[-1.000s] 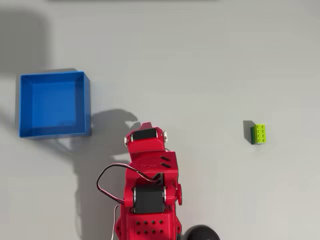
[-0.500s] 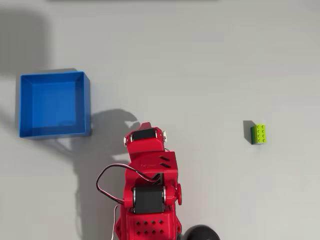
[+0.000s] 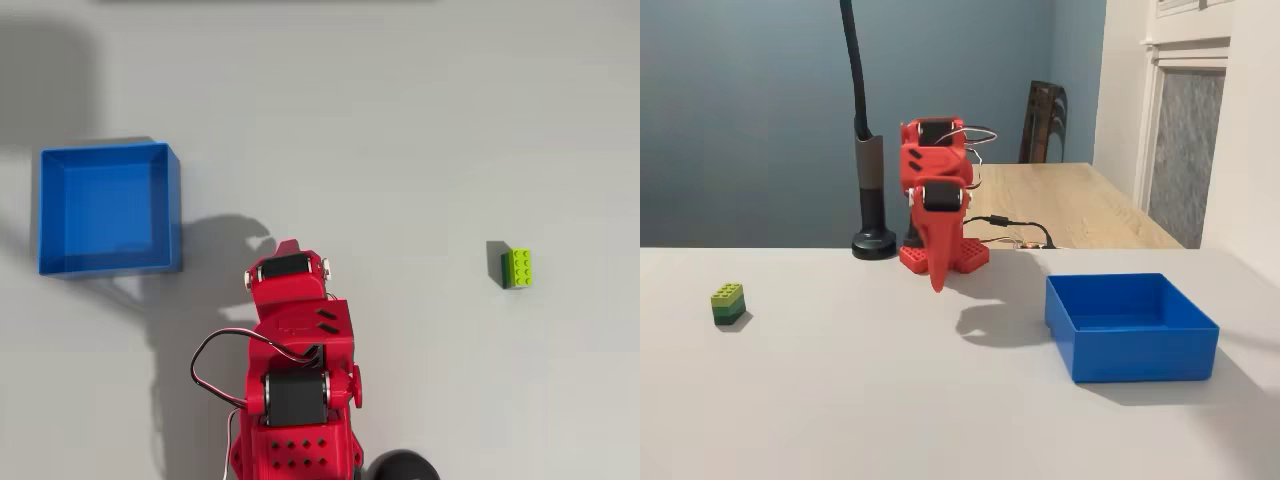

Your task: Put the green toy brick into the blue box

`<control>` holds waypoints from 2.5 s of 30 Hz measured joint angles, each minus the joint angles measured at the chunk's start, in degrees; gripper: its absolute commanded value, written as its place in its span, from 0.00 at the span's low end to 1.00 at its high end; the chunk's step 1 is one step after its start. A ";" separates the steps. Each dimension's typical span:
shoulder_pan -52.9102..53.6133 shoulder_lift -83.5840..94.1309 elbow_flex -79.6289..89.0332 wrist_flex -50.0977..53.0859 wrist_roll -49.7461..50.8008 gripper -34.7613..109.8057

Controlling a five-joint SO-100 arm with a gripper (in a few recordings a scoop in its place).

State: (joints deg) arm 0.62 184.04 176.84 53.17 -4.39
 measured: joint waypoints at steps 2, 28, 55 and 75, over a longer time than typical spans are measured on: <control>-0.53 -0.18 -1.49 0.00 0.88 0.24; 6.68 -29.53 -25.05 0.00 12.04 0.38; 41.04 -58.18 -41.48 1.58 23.99 0.42; 50.10 -75.50 -52.03 1.58 29.18 0.43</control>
State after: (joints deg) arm 50.71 108.54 124.80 54.76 24.79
